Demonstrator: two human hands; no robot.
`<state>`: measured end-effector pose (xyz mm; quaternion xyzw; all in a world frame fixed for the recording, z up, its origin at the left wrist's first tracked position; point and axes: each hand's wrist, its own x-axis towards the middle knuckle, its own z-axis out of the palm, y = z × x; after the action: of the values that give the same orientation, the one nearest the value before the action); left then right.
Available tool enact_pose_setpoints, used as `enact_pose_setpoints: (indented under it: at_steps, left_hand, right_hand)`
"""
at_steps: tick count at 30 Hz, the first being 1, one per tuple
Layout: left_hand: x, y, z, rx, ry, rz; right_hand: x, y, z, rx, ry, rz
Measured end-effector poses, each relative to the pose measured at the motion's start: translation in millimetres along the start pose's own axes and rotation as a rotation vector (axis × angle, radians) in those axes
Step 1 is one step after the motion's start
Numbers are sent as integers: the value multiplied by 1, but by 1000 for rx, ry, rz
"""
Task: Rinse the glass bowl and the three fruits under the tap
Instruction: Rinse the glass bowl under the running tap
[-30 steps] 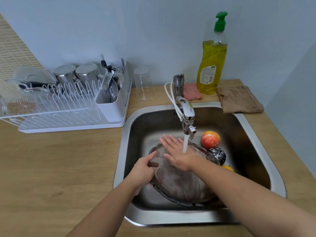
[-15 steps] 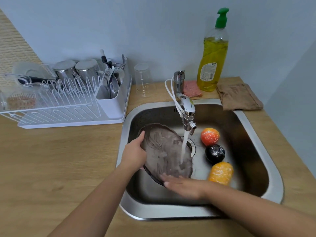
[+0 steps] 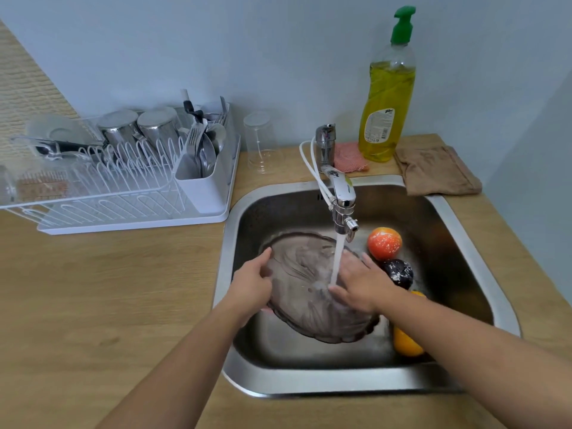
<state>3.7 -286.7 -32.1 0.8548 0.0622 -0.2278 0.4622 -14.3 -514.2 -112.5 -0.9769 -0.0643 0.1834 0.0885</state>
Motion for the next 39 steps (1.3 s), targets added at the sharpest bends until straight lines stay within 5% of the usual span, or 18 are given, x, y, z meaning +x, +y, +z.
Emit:
enact_pose_setpoints:
  at_steps: [3, 11, 22, 28, 33, 39]
  left_hand:
    - [-1, -1, 11, -76, -43, -2]
    - [14, -3, -3, -77, 174, 44]
    - [13, -15, 7, -46, 87, 66]
    - [17, -18, 6, -88, 133, 118]
    - [13, -9, 19, -275, 7, 138]
    - [20, -11, 39, -400, -119, 69]
  right_hand:
    - [20, -28, -16, 73, 3, -63]
    - [-40, -62, -33, 399, -429, -353]
    - [-7, 20, -22, -239, -117, 4]
    - [-18, -2, -20, 83, 16, 69]
    - [-41, 3, -37, 537, 318, 353]
    - [-57, 27, -50, 983, 389, 525]
